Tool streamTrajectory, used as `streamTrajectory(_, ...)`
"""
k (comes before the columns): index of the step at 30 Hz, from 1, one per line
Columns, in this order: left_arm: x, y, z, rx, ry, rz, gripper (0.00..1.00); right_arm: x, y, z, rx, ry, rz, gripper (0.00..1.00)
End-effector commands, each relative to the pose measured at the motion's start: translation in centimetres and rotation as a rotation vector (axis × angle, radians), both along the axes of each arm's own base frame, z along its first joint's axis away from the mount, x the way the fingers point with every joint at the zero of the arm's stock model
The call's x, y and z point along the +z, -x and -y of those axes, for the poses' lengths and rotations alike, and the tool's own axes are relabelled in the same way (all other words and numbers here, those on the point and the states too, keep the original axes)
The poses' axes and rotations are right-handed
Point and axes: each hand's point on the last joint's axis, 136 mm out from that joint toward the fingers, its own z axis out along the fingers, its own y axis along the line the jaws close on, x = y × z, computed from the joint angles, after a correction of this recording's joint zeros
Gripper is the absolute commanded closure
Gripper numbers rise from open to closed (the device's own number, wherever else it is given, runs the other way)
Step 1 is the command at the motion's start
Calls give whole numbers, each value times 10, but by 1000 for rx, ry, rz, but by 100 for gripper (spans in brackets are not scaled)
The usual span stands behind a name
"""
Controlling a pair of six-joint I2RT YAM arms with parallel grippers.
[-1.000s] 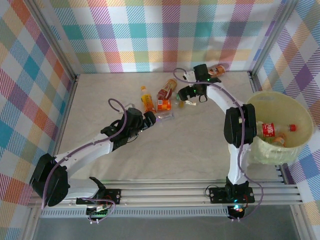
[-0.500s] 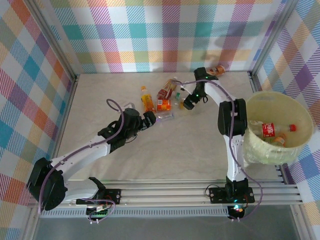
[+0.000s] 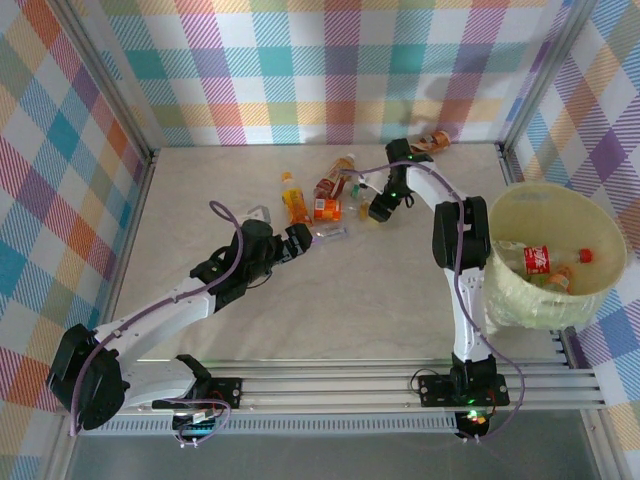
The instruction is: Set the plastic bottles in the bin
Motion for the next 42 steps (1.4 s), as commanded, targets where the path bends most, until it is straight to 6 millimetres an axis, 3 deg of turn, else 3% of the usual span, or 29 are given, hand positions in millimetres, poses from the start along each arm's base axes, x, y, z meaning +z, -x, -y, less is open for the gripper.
streamTrajectory(1, 13, 0, 6, -48, 29, 51, 0, 11, -2, -9, 11, -29, 31, 29)
streamTrajectory(6, 13, 1, 10, -65, 36, 54, 0, 30, -6, 0, -82, -25, 90, 43)
streamTrajectory(11, 17, -1, 22, -106, 82, 79, 0, 57, 3, 4, -190, -69, 132, 51)
streamTrajectory(20, 24, -6, 53, -210, 190, 121, 0, 107, 51, 8, -470, -223, 155, 54)
streamTrajectory(27, 41, -8, 79, -309, 251, 164, 0, 151, 101, -24, -532, -464, 119, 55)
streamTrajectory(31, 54, -6, 90, -362, 278, 193, 0, 179, 126, -32, -581, -587, 96, 55)
streamTrajectory(42, 99, 9, 124, -552, 291, 307, 0, 265, 178, -14, -603, -790, 218, 55)
